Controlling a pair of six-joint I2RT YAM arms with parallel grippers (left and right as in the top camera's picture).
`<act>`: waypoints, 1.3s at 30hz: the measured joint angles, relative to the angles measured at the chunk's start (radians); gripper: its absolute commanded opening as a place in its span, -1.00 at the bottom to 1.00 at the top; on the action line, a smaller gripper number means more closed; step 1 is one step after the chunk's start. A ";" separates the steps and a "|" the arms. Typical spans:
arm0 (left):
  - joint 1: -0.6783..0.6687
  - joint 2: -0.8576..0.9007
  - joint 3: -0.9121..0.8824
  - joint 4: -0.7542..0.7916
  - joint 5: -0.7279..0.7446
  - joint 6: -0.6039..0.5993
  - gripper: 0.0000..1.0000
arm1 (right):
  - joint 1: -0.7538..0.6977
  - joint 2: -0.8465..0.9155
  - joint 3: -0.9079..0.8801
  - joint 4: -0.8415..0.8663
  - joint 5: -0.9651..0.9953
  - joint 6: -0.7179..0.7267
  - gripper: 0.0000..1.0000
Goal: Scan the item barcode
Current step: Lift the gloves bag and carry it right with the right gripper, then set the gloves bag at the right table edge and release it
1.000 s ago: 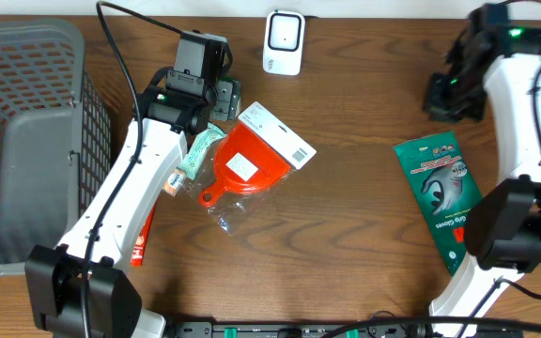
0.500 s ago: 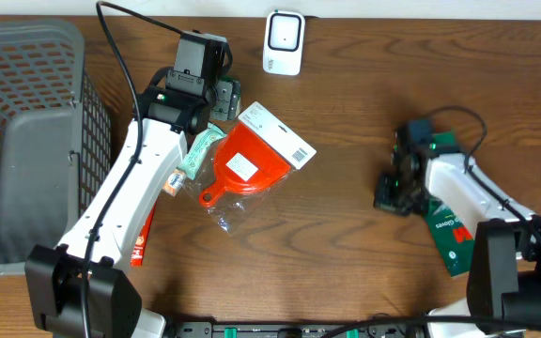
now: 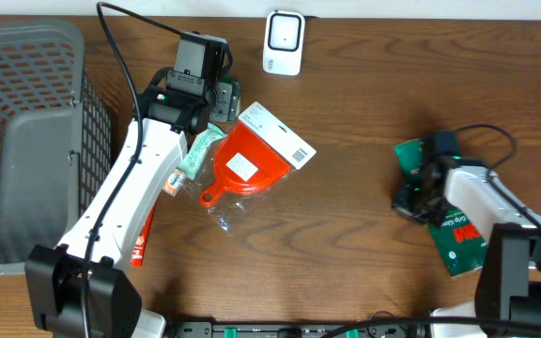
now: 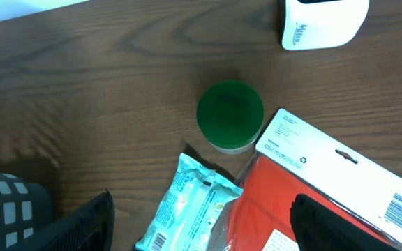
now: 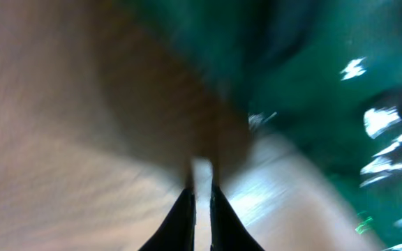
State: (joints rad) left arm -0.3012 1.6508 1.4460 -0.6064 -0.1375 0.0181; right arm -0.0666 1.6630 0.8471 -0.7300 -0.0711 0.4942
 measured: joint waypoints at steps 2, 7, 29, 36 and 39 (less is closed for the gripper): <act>0.000 0.000 0.000 -0.001 0.000 0.000 0.61 | -0.061 0.000 0.000 0.037 0.001 -0.017 -0.75; 0.000 0.000 0.000 -0.003 0.000 0.000 0.61 | -0.166 0.005 0.010 0.072 0.017 -0.080 -0.70; 0.000 0.000 0.000 -0.015 0.000 -0.023 0.61 | -0.294 0.024 0.206 0.076 0.015 -0.195 -0.98; 0.000 0.000 0.000 -0.018 0.000 -0.024 0.61 | -0.255 0.024 0.204 0.031 -0.064 -0.200 -0.98; 0.000 0.000 0.000 -0.019 0.000 -0.027 0.61 | -0.248 0.024 0.194 0.052 -0.067 -0.203 -0.98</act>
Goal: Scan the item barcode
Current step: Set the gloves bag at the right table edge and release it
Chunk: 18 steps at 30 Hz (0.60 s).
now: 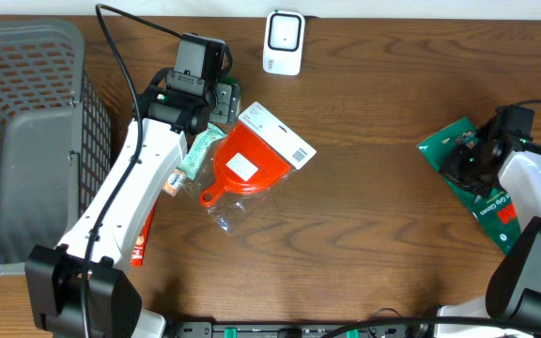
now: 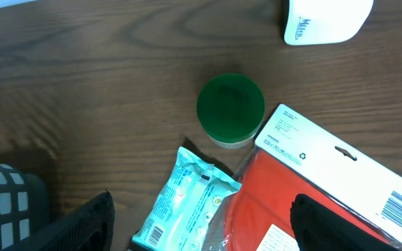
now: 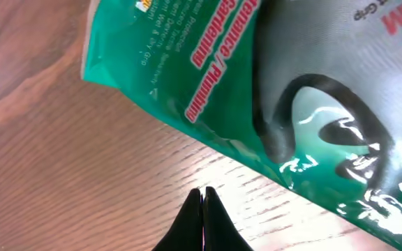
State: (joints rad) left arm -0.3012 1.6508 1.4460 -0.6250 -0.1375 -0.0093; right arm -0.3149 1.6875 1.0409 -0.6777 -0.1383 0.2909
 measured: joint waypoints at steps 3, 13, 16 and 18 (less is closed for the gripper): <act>0.000 0.000 0.000 0.000 0.000 -0.003 0.61 | -0.001 0.000 -0.016 0.017 0.008 0.000 -0.98; 0.000 0.000 0.000 0.000 0.000 -0.014 0.61 | 0.000 0.046 -0.020 0.016 0.043 -0.007 -0.98; 0.000 0.000 0.000 0.000 0.000 -0.014 0.61 | 0.000 0.092 -0.020 0.017 0.047 -0.008 -0.98; 0.000 0.000 0.000 0.000 0.000 -0.014 0.61 | -0.001 0.125 -0.016 0.019 0.050 -0.010 -0.98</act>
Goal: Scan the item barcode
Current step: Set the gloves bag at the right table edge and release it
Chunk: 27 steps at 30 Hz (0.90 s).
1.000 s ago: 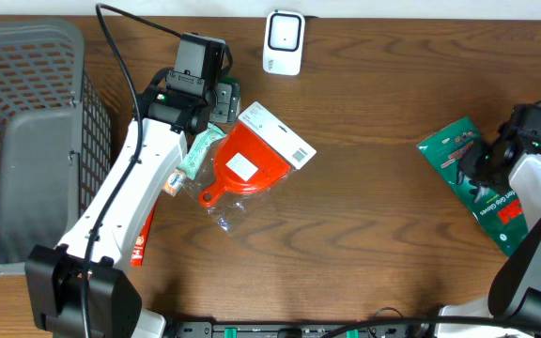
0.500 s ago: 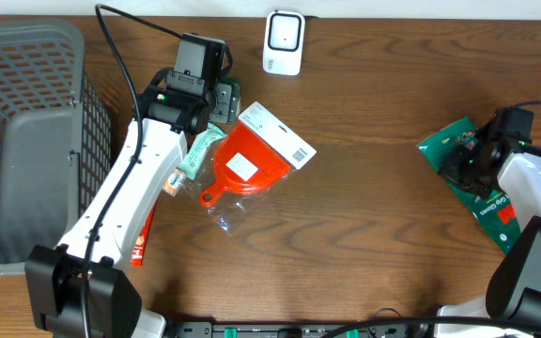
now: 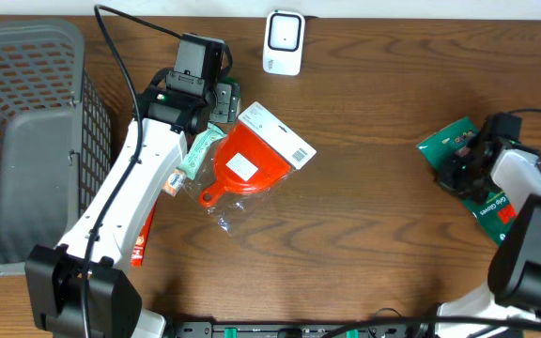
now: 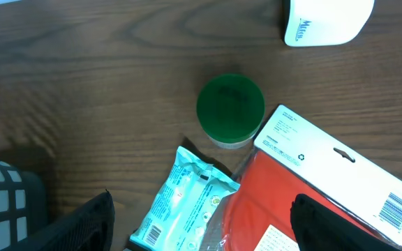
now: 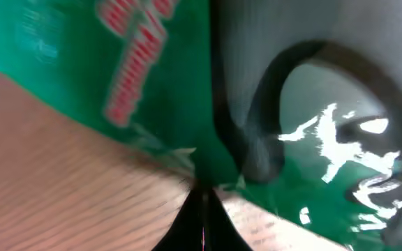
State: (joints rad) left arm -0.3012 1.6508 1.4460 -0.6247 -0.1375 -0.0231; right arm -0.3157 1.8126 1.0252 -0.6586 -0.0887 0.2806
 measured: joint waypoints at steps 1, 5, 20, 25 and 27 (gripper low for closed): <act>0.000 0.000 0.000 0.000 0.000 0.000 0.61 | 0.000 0.000 0.001 0.015 0.004 -0.001 -0.98; 0.000 0.000 0.000 0.000 0.000 0.000 0.61 | 0.000 0.009 0.005 0.051 0.014 0.000 -0.90; 0.000 0.000 0.000 -0.006 0.000 -0.001 0.61 | -0.209 0.038 0.006 0.252 0.123 -0.012 -0.86; 0.000 0.000 0.000 -0.008 0.000 -0.003 0.61 | -0.315 0.044 0.008 0.276 0.122 -0.029 -0.85; 0.000 0.000 0.000 -0.008 0.000 -0.003 0.61 | -0.337 0.047 0.014 0.280 0.119 -0.034 -0.86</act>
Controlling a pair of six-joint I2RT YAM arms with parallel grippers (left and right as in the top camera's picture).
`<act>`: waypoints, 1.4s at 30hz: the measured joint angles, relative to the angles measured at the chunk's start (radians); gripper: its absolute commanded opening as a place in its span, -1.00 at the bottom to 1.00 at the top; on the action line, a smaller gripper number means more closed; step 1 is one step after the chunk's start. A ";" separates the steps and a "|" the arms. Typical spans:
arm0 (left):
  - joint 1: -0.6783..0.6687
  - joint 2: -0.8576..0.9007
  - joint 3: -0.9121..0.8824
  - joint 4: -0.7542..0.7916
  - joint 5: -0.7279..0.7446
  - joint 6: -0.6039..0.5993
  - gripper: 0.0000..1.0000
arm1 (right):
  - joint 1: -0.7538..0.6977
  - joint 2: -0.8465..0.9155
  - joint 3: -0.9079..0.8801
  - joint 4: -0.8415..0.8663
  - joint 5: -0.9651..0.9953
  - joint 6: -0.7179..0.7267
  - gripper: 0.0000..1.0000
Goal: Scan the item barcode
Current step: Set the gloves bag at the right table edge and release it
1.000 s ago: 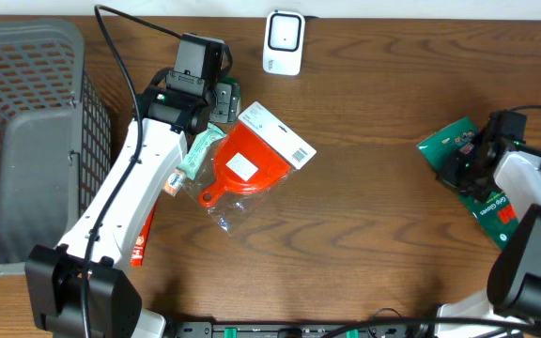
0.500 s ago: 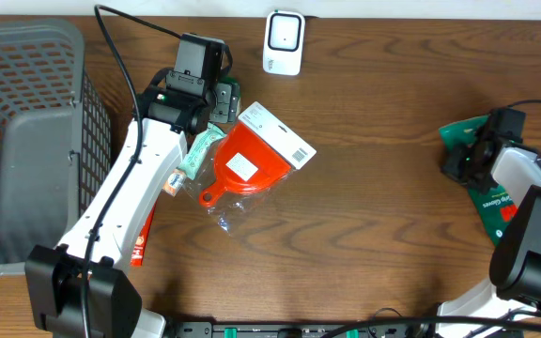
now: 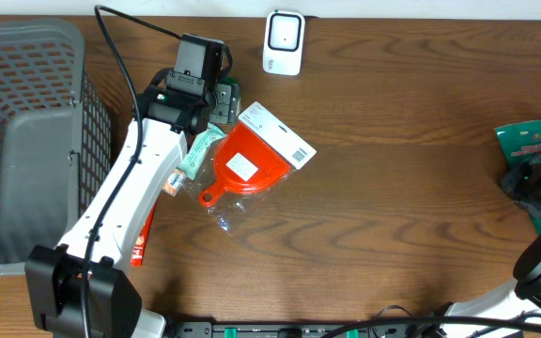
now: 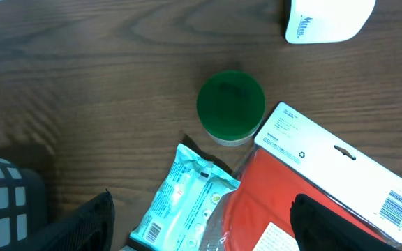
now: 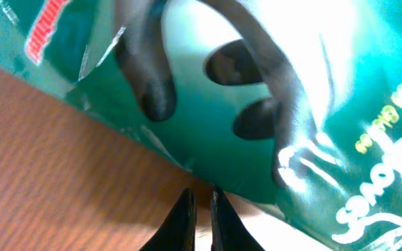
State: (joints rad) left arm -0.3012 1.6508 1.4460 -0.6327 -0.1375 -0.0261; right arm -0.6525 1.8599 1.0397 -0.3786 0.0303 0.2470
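Note:
A green glove package (image 3: 527, 139) lies at the table's far right edge, and it fills the top of the right wrist view (image 5: 271, 84). My right gripper (image 5: 202, 206) is pinched on its lower edge, the fingers almost together. The white barcode scanner (image 3: 284, 41) stands at the back centre. My left gripper (image 4: 202, 226) hangs open over a teal wipes packet (image 4: 187, 199) and a red scoop on a white barcoded card (image 3: 256, 155), with nothing held. A green-lidded jar (image 4: 230, 106) stands just beyond them.
A grey mesh basket (image 3: 26, 141) fills the left side. A red-orange tube (image 3: 143, 237) lies under the left arm. Cables run across the back left and by the right arm.
My right gripper and the green glove package have moved right, from the right-centre of the table to its far right edge. The left arm and the items under it have not moved.
The green package first lay at right-centre with my right gripper shut beside it. Later it sat farther right and turned, the gripper at its edge. Now it is at the table's right edge with the gripper. The left gripper stayed open over the red scoop throughout.

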 measured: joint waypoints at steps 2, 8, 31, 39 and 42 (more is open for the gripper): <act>0.000 0.000 0.000 0.000 0.000 0.000 0.61 | -0.009 0.006 0.011 0.000 0.000 -0.004 -0.86; 0.000 0.000 0.000 0.000 0.000 0.000 0.61 | -0.003 0.021 0.080 0.024 -0.010 -0.016 -0.87; 0.000 0.000 0.000 -0.009 0.000 0.000 0.61 | 0.085 0.148 0.400 -0.171 0.000 -0.100 -0.98; 0.000 0.000 0.000 -0.005 0.000 0.000 0.61 | 0.130 0.148 0.423 -0.327 -0.139 -0.109 0.04; 0.000 0.000 0.000 0.036 -0.005 0.001 0.61 | 0.187 0.148 0.423 -0.333 -0.232 -0.161 0.46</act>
State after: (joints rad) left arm -0.3008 1.6508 1.4460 -0.5964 -0.1425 -0.0254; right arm -0.4656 2.0075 1.4631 -0.7116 -0.2020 0.0864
